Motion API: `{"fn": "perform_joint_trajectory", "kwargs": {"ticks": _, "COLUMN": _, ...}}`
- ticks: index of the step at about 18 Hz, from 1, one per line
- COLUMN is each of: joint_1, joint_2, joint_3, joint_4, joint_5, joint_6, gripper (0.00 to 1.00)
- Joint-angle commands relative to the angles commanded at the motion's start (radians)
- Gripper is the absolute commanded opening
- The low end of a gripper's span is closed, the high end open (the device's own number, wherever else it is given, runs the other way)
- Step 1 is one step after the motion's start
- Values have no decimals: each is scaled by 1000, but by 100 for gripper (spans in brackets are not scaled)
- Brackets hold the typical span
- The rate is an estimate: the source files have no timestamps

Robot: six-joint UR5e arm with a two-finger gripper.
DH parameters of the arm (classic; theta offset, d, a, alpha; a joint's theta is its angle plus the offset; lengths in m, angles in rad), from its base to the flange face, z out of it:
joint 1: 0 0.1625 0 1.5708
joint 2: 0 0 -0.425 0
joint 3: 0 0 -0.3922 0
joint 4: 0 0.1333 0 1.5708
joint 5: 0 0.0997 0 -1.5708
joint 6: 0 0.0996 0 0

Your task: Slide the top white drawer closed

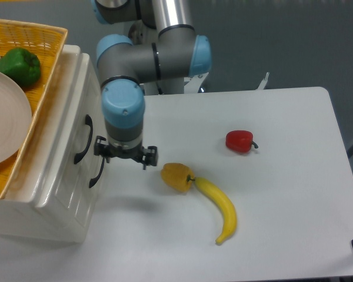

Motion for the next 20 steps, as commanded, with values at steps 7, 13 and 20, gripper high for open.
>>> {"fn": "perform_joint_trajectory", "kwargs": {"ticks": 7, "joint_1": 231, "joint_2": 34, "joint_3": 8, "joint_4": -9, "joint_5": 79, "joint_6": 100, "gripper": 100}}
{"fn": "perform_joint_trajectory", "kwargs": {"ticks": 13, "joint_1": 345, "joint_2": 57, "joint_3": 3, "joint_4": -12, "joint_5": 125, "joint_6": 100, "gripper": 100}}
{"fn": "perform_joint_trajectory", "kwargs": {"ticks": 20, "joint_1": 471, "joint_2": 75, "joint_3": -12, "joint_4": -12, "joint_5": 129, "joint_6": 213, "gripper": 100}}
